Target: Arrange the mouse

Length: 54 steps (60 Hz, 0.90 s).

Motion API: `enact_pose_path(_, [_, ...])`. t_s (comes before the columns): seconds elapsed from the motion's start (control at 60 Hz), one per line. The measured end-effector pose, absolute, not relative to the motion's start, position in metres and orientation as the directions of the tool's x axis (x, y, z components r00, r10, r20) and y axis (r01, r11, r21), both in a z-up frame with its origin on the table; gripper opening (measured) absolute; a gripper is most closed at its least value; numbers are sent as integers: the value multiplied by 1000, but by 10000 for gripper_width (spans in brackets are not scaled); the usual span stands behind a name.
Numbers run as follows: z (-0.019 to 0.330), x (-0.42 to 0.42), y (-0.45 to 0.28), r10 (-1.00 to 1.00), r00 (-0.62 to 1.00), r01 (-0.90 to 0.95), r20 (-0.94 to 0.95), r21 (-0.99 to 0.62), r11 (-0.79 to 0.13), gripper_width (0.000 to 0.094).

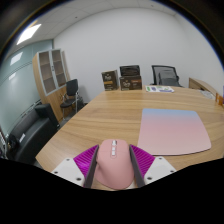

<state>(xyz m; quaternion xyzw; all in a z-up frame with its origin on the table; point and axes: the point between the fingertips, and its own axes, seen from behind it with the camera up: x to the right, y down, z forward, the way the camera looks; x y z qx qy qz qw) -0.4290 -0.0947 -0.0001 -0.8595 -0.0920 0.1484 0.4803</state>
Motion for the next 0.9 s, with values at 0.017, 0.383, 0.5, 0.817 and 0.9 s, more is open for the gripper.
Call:
enact_pose_path(0.017, [1, -428, -94, 297, 941, 18, -161, -854, -521, 598])
enact_pose_path(0.383, [-4, -428, -93, 262, 961, 69, -88, -841, -536, 420])
enact_pose_path(0.5, [-3, -426, -95, 245, 963, 50, -113, -817, -575, 413])
enact_pose_path(0.817, [164, -339, -24, 37, 997, -45, -62, -929, -367, 414])
enact_pose_path(0.9, [157, -287, 0, -29, 999, -28, -19, -928, -371, 412])
